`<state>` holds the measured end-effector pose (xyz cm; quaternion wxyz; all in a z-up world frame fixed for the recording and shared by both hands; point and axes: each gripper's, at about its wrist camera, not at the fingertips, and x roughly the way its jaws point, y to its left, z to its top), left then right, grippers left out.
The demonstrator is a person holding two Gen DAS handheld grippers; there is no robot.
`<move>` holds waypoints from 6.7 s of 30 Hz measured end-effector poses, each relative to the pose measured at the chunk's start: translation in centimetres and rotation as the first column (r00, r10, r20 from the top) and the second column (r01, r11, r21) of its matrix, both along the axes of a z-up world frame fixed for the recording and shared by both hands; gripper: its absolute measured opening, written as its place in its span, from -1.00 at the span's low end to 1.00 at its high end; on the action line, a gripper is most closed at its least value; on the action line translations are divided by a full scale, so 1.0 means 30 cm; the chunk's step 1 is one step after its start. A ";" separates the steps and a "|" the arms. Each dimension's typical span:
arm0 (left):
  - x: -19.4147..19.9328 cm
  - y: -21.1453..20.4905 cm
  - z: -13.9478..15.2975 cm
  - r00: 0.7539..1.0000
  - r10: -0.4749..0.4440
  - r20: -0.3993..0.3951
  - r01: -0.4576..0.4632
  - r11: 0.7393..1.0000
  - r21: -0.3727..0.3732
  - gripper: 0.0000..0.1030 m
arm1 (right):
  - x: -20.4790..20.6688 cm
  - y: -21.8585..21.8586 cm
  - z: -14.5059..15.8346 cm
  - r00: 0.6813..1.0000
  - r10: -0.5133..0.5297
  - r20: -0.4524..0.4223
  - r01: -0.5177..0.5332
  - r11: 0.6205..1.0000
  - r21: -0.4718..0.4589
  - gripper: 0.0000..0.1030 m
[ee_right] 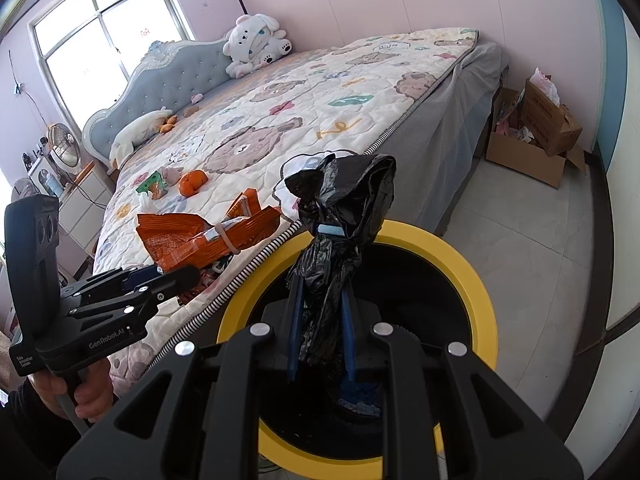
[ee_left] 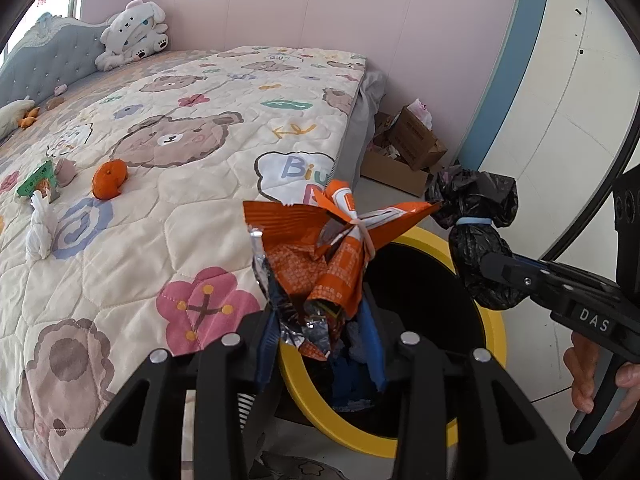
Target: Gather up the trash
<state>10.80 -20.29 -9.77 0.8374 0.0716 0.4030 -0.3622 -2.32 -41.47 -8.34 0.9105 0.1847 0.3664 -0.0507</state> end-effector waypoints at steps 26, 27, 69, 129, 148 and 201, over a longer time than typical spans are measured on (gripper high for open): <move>0.078 0.130 0.081 0.995 0.093 0.045 -0.090 0.994 -0.068 0.55 | 0.048 -0.029 0.032 0.999 -0.050 -0.002 0.050 0.999 0.021 0.08; 0.084 0.139 0.084 0.994 0.102 0.047 -0.099 0.992 -0.073 0.57 | 0.054 -0.028 0.035 0.999 -0.049 0.000 0.049 0.999 0.021 0.09; 0.369 0.574 0.149 0.910 0.395 0.127 -0.386 0.918 -0.092 0.73 | 0.532 0.263 0.133 0.983 0.174 0.053 -0.173 0.985 -0.018 0.38; 1.372 0.882 -0.167 0.894 0.442 -0.067 -0.446 0.894 -0.055 -0.19 | 1.395 0.788 -0.173 0.929 0.330 -0.167 -0.357 0.919 -0.170 0.31; 1.326 0.971 -0.093 0.867 0.496 -0.045 -0.496 0.851 -0.173 -0.41 | 1.383 0.788 -0.169 0.934 0.312 -0.175 -0.343 0.921 -0.185 -0.44; 0.382 0.757 0.351 0.882 0.460 0.099 -0.428 0.871 -0.240 -0.40 | 0.552 0.506 0.361 0.939 0.309 0.152 -0.282 0.943 -0.176 -0.44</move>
